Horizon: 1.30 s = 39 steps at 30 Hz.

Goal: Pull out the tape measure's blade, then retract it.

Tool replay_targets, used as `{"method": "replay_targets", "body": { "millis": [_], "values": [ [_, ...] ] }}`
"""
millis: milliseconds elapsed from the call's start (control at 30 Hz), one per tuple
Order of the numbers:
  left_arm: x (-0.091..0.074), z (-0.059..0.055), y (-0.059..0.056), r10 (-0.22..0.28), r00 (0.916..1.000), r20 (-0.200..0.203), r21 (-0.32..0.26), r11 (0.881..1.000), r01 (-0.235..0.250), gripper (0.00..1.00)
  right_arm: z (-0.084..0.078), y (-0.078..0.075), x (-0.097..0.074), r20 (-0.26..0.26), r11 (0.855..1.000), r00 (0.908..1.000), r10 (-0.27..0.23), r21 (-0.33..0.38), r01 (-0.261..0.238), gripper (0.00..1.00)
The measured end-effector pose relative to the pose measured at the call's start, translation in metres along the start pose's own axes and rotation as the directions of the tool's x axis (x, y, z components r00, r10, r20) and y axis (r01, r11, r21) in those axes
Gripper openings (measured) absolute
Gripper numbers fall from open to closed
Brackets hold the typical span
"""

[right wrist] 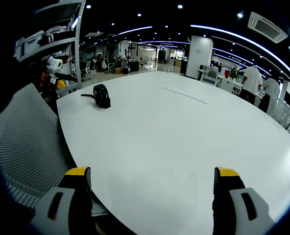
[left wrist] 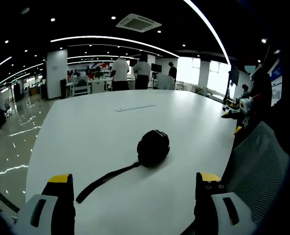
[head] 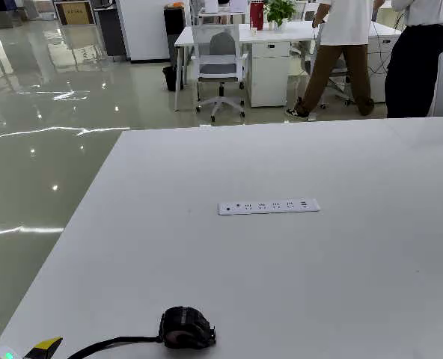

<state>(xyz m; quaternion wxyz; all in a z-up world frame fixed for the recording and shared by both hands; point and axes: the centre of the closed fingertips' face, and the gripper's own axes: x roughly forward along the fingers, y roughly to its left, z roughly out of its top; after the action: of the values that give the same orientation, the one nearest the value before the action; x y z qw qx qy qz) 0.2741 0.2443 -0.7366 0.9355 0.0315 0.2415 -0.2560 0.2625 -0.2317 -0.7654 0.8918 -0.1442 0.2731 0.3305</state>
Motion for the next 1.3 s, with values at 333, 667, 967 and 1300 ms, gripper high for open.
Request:
{"method": "replay_targets", "body": {
  "millis": [333, 667, 967, 1300],
  "values": [
    [0.003, 0.000, 0.002, 0.002, 1.0000, 0.006, -0.014, 1.000, -0.002, 1.00, -0.004, -0.004, -0.001, -0.002, 1.000, 0.9999, -0.014, 0.011, 0.014, 1.00],
    [0.004, -0.006, 0.008, 0.020, 0.9997, -0.014, -0.017, 1.000, -0.021, 1.00, 0.000, -0.003, 0.003, 0.011, 1.000, 0.9998, -0.017, 0.011, 0.016, 1.00],
    [0.023, 0.009, -0.008, -0.105, 0.9921, -0.070, 0.046, 0.993, 0.108, 1.00, 0.026, -0.001, 0.017, 0.040, 0.999, 0.9986, 0.034, -0.040, -0.032, 1.00],
    [0.061, 0.045, -0.025, -0.273, 0.9303, -0.245, 0.279, 0.899, 0.337, 0.98, 0.072, 0.001, 0.053, 0.049, 0.987, 0.9934, 0.104, -0.128, -0.097, 1.00]
  ]
}}
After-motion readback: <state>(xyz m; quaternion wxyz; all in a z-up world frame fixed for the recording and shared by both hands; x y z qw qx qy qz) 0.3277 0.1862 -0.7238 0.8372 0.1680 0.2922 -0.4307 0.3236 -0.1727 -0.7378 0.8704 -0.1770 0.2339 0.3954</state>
